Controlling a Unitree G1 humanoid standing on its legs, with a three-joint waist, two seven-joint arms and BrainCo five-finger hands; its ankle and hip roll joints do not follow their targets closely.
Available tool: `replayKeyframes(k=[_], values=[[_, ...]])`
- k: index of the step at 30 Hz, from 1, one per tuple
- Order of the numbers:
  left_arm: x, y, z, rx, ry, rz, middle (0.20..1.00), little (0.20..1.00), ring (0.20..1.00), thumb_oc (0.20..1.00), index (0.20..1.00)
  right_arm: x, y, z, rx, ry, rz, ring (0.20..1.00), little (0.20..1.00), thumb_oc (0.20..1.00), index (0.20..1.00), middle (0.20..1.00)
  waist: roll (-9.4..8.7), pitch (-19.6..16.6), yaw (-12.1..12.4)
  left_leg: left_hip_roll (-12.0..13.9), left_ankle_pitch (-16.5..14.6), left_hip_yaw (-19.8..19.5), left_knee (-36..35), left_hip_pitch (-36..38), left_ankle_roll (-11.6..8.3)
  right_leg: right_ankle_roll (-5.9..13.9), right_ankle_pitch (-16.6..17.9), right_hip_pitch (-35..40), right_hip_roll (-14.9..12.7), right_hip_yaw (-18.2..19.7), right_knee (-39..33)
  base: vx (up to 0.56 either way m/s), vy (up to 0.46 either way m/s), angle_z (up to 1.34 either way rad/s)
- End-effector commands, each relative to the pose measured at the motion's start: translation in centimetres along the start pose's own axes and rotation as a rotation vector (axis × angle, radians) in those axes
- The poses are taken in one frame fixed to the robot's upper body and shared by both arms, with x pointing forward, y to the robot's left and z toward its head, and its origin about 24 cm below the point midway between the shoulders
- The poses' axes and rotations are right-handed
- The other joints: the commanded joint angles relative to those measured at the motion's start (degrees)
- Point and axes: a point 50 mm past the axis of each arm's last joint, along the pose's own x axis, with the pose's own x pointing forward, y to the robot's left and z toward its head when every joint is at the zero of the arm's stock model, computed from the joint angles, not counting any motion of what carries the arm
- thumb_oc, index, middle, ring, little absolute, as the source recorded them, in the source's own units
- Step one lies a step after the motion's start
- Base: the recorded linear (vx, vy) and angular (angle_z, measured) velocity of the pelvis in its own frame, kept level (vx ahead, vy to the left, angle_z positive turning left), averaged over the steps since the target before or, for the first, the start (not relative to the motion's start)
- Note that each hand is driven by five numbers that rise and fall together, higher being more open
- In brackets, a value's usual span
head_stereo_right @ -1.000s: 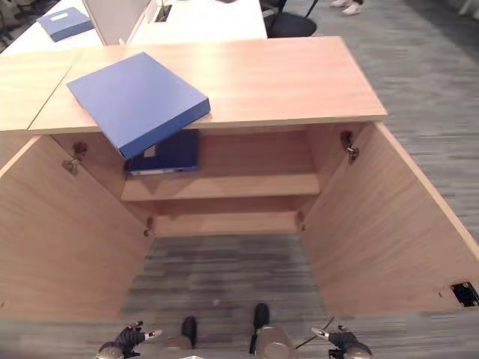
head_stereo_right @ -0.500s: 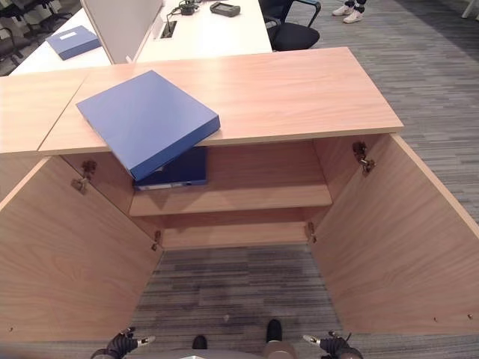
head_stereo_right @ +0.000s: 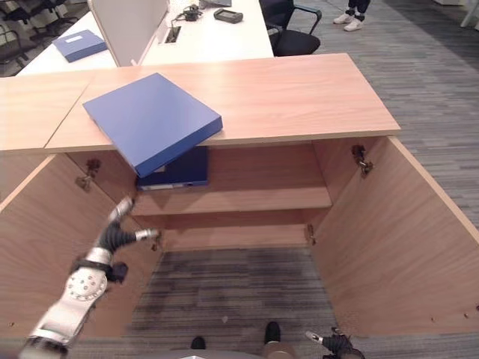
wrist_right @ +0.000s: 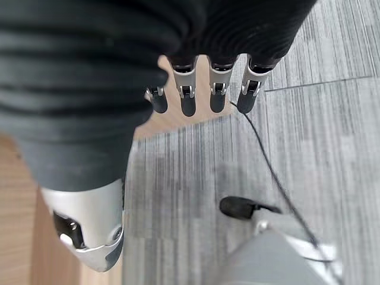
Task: Put the empty folder in the office cabinet
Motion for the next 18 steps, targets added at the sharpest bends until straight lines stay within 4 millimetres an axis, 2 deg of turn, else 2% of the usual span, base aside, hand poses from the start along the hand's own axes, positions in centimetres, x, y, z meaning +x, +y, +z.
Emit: replayKeyframes(k=[1,7,13,17,18], values=[[-0.3,1.6,-4.1,0.286,0.094,0.048,1.000,1.000,1.000,1.000,1.000,0.2,1.6,0.6,-0.018,-0.001,0.018,1.000,1.000,1.000,1.000,1.000,-4.15,0.7,-0.8,-0.5,-3.9,-0.6,0.7,-0.2,-1.26,6.36,-6.8,5.3,-5.6,0.8,0.7,0.02,-0.010,-0.07],[1.8,4.2,-1.2,0.467,-0.113,0.126,1.000,1.000,1.000,1.000,1.000,0.1,2.1,-0.1,-0.025,0.017,0.045,1.000,1.000,1.000,1.000,1.000,-4.18,0.4,-1.2,-0.4,-4.3,-0.2,0.7,0.2,-1.41,6.40,-6.8,5.5,-5.4,1.0,0.7,0.02,-0.012,-0.06],[3.1,5.0,1.0,0.541,-0.241,0.167,1.000,1.000,1.000,1.000,1.000,0.0,2.0,-0.2,-0.039,0.019,0.048,1.000,1.000,1.000,1.000,1.000,-4.07,0.2,-1.6,-0.4,-4.4,-0.1,0.7,0.4,-1.45,6.37,-7.0,5.5,-5.2,1.1,0.8,0.00,-0.004,-0.01],[3.5,5.1,1.7,0.574,-0.283,0.170,1.000,1.000,1.000,1.000,1.000,0.1,2.0,-0.1,-0.039,0.014,0.047,1.000,1.000,1.000,1.000,1.000,-4.01,0.2,-1.8,-0.5,-3.7,0.0,0.7,0.1,-1.44,6.27,-6.5,5.2,-5.2,1.3,0.8,-0.01,-0.002,0.00],[3.8,5.2,2.0,0.598,-0.304,0.171,1.000,1.000,1.000,1.000,1.000,0.0,2.0,-0.1,-0.043,0.015,0.047,1.000,1.000,1.000,1.000,1.000,-3.84,0.0,-2.0,-0.3,-4.5,0.0,0.7,0.5,-1.48,6.34,-7.1,5.6,-5.0,1.4,0.8,0.00,0.000,0.00]])
